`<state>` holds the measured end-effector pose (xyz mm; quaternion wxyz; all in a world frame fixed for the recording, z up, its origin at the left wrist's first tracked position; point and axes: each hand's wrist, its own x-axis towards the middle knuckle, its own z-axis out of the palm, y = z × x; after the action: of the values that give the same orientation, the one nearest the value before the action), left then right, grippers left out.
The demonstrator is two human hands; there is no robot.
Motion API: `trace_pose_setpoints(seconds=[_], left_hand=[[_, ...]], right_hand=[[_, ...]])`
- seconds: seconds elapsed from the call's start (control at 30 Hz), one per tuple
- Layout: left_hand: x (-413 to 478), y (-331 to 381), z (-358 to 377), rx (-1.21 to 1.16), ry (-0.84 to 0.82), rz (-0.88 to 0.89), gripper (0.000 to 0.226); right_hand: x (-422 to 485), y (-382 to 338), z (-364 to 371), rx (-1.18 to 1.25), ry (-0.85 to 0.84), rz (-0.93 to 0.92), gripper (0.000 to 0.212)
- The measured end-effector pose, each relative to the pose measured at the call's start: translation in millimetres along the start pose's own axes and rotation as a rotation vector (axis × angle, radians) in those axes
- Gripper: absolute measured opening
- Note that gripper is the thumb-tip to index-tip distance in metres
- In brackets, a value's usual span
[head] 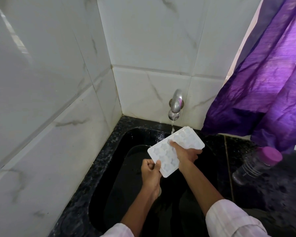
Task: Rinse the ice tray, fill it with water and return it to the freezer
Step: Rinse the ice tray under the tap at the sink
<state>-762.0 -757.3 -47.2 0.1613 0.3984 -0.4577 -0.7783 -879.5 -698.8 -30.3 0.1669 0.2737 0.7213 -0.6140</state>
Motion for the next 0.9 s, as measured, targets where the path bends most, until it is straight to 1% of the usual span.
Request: trace_pose_setpoints(seconds=[0.23, 0.4, 0.67, 0.9], left_hand=[[-4, -3, -4, 0.031, -0.023, 0.065, 0.016], [-6, -3, -7, 0.006, -0.012, 0.063, 0.015], [-5, 4, -16, 0.043, -0.035, 0.095, 0.017], [-6, 2, -23, 0.083, -0.033, 0.109, 0.018]], right_hand=[[-4, -6, 4, -0.115, 0.034, 0.038, 0.147], [-4, -6, 7, -0.112, 0.017, 0.057, 0.147], [-10, 3, 14, -0.078, 0.054, 0.073, 0.144], [-10, 0, 16, -0.074, 0.013, 0.099, 0.144]])
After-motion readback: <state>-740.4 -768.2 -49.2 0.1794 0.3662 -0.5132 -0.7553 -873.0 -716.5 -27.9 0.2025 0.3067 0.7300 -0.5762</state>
